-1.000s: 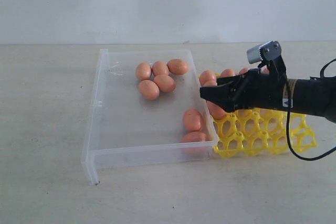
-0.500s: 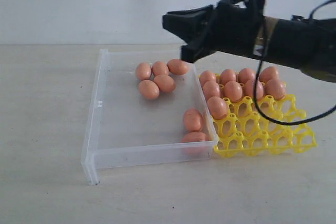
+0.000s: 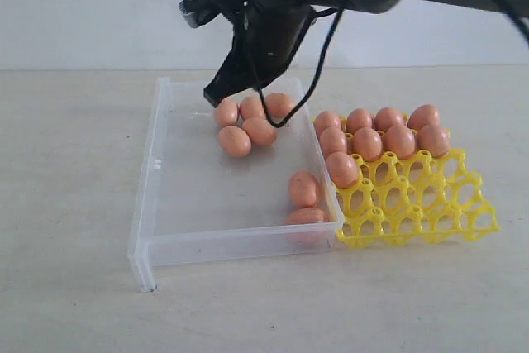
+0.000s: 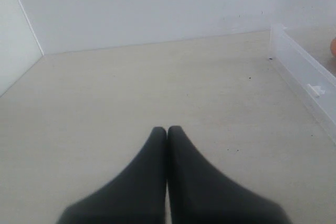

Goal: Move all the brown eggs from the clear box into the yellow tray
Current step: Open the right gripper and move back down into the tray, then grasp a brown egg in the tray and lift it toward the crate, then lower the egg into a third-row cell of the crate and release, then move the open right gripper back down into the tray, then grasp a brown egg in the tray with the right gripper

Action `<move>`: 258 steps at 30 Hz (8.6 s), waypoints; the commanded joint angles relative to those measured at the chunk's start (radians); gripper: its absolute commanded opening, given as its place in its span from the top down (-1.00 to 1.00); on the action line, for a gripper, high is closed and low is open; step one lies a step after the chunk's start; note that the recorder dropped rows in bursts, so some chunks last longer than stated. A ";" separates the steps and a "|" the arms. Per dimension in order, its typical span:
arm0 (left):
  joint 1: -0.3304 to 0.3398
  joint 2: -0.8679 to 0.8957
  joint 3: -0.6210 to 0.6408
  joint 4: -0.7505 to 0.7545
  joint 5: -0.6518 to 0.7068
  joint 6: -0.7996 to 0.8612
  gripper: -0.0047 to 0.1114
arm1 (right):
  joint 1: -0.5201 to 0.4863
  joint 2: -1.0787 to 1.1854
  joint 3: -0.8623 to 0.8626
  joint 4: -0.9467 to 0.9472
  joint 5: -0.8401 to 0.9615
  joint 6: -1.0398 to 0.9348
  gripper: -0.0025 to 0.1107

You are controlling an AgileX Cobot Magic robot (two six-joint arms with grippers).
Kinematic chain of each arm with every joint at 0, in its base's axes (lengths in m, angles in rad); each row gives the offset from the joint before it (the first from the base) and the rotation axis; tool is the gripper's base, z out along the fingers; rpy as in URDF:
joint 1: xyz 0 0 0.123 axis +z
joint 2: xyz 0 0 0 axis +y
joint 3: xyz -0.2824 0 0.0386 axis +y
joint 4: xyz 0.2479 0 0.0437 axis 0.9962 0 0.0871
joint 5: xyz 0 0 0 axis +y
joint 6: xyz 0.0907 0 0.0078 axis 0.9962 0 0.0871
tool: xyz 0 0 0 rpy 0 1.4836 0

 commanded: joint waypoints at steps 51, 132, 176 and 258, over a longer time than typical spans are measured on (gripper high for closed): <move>-0.004 0.003 0.000 0.002 -0.003 -0.004 0.99 | 0.009 0.318 -0.446 0.238 0.366 -0.177 0.96; -0.004 0.003 0.000 0.002 -0.003 -0.004 0.99 | -0.684 -0.158 0.948 -1.161 -1.689 0.967 0.36; -0.004 0.003 0.000 0.002 -0.003 -0.004 0.99 | 0.068 -0.265 0.614 -1.024 -0.625 0.973 0.96; -0.004 0.003 0.000 0.002 -0.003 -0.004 0.99 | -0.122 0.333 -0.195 0.240 -0.111 -0.442 -0.28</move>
